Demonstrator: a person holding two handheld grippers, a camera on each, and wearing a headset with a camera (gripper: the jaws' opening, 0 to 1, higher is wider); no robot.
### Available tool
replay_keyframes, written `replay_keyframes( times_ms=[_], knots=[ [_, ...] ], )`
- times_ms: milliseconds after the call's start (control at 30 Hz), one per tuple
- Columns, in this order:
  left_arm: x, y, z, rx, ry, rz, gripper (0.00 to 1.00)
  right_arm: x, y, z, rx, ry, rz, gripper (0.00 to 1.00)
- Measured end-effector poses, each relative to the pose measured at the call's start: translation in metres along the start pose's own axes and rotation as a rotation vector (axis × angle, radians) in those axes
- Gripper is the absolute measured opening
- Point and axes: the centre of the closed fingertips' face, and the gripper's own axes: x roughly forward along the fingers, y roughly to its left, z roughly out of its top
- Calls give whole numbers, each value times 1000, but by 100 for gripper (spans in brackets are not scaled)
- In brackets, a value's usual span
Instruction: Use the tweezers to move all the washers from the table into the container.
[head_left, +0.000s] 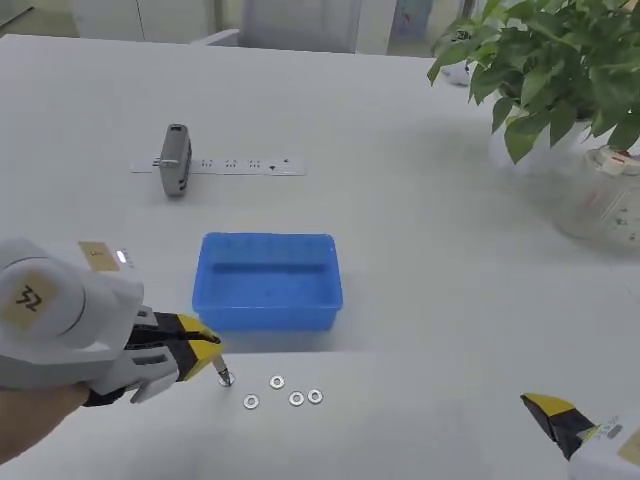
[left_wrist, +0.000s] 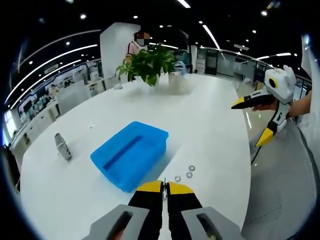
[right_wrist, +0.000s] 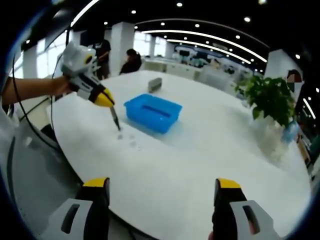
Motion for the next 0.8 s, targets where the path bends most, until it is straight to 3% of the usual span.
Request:
replay_keyframes(
  times_ms=[267, 500, 800],
  knots=[
    [-12, 0, 15, 26, -13, 8, 0, 0, 0, 0, -5, -3, -4, 82],
    [-27, 8, 38, 66, -31, 32, 0, -3, -3, 4, -18, -28, -30, 79],
    [-35, 23, 65, 123, -57, 48, 0, 0, 4, 0, -39, -2, 1, 80]
  ],
)
